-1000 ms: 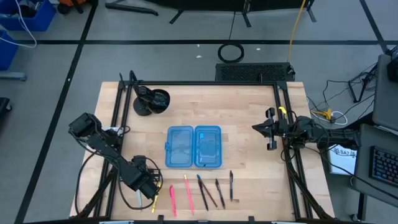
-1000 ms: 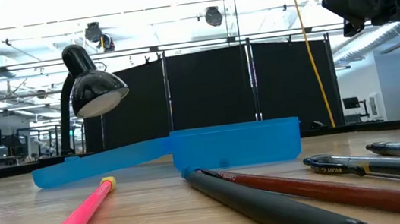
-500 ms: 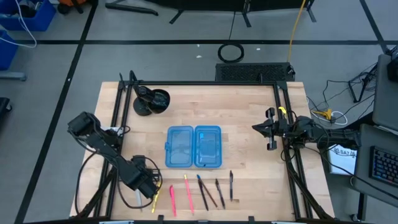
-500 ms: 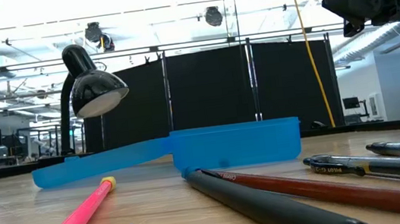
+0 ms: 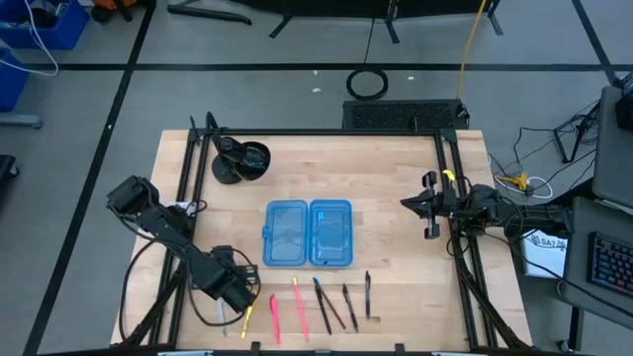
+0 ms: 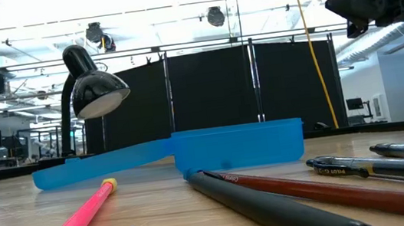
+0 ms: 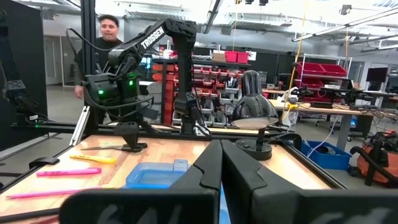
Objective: Pick & place school supplies into a supply box
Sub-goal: Put the black scissors into the blue supply box
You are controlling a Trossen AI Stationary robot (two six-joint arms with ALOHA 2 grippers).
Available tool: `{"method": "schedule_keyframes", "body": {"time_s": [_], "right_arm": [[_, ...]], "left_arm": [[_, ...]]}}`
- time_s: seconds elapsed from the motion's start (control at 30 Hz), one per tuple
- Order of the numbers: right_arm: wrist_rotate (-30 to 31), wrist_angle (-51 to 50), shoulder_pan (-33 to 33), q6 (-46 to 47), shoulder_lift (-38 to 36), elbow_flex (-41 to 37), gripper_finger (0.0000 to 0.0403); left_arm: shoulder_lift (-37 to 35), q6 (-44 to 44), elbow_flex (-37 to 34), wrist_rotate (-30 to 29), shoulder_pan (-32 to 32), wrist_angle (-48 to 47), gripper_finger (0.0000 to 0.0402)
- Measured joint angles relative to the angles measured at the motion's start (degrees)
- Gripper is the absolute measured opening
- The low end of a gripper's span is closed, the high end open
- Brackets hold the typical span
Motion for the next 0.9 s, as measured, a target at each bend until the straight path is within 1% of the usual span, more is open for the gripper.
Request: {"method": "schedule_keyframes", "body": {"time_s": [0.07, 0.13, 0.23, 0.37, 0.67, 0.9], "right_arm": [[0.0, -0.3, 0.0, 0.0, 0.0, 0.0, 0.0000], [0.0, -0.4, 0.0, 0.0, 0.0, 0.0, 0.0000], [0.0, -1.1, 0.0, -0.1, 0.0, 0.0, 0.0000], [0.0, -1.8, 0.0, -0.1, 0.0, 0.0, 0.0000], [0.0, -1.7, 0.0, 0.0, 0.0, 0.0, 0.0000], [0.0, -1.7, 0.0, 0.0, 0.0, 0.0, 0.0000]], "left_arm": [[-0.1, 0.0, 0.0, -0.1, 0.4, -1.6, 0.0198], [-0.1, 0.2, 0.0, 1.0, 0.5, -2.5, 0.0198], [-0.1, -0.1, 0.0, 4.7, -0.1, -3.9, 0.0198], [-0.1, 0.0, 0.0, 4.2, -0.3, -2.3, 0.0198], [-0.1, 0.0, 0.0, 3.7, -1.0, -3.6, 0.0198], [4.2, 0.4, 0.0, 3.9, -1.2, -2.5, 0.0197]]}}
